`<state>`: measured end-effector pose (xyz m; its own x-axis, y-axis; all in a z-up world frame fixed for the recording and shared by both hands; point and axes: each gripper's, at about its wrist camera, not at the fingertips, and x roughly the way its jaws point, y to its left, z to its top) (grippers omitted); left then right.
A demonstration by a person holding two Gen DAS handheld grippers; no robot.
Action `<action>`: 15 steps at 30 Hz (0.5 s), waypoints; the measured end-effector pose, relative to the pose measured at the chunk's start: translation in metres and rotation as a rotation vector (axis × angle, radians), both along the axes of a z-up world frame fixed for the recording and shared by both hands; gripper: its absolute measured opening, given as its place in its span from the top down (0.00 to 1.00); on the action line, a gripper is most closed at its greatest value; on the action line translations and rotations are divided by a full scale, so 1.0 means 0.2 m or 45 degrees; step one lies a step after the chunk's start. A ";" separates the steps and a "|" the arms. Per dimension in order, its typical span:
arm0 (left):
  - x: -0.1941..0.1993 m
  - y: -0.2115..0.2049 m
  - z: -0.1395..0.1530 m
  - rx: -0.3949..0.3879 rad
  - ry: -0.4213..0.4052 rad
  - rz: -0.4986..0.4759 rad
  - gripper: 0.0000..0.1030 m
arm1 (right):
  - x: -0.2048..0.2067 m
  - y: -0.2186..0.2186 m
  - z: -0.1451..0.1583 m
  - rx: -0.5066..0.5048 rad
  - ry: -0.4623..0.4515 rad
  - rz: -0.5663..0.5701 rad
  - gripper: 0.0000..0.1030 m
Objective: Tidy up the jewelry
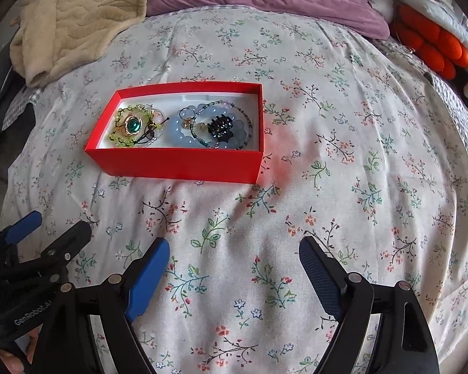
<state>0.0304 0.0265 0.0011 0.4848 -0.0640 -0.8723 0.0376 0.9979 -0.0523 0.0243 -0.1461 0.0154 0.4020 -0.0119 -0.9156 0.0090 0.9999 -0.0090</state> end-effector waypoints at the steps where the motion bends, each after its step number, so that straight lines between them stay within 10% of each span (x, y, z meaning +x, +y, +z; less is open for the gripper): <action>1: 0.00 0.00 0.00 0.004 -0.002 -0.001 0.06 | 0.00 0.00 0.00 0.001 0.000 0.003 0.16; 15: 0.01 -0.03 -0.02 0.034 0.004 -0.015 0.06 | -0.02 -0.01 0.02 -0.013 -0.020 -0.004 0.16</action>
